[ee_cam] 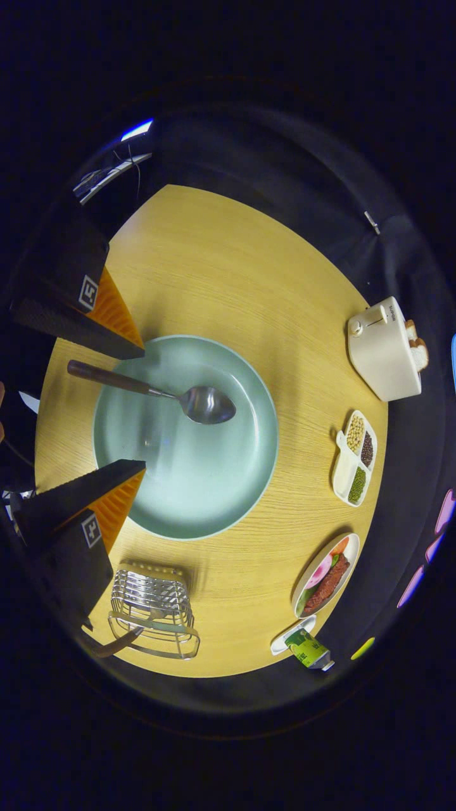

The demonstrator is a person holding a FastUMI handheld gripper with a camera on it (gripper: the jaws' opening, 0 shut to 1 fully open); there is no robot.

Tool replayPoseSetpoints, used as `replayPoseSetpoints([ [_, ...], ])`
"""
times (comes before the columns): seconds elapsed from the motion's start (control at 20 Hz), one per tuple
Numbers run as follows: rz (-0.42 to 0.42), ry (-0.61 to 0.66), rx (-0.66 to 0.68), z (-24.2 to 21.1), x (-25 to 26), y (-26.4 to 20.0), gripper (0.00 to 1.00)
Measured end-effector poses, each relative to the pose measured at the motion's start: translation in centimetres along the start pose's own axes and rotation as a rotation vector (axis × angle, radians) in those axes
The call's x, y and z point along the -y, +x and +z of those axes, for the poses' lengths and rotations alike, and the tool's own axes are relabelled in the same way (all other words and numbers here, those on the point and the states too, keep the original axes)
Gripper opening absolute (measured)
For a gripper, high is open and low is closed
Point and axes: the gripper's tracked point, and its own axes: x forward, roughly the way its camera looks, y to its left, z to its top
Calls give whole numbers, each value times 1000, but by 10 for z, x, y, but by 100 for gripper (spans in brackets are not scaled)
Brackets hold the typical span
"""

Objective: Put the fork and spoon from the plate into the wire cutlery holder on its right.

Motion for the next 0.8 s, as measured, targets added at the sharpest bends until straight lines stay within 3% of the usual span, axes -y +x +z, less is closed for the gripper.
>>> replayPoseSetpoints([
  [0.25, -9, 29, -98, -13, -2, 18, 99],
  [0.5, -24, 53, -156, -21, 4, 34, 77],
  [0.65, -32, 56, -185, -26, 8, 37, 71],
  [0.8, -32, 32, -203, -29, 7, 41, 51],
])
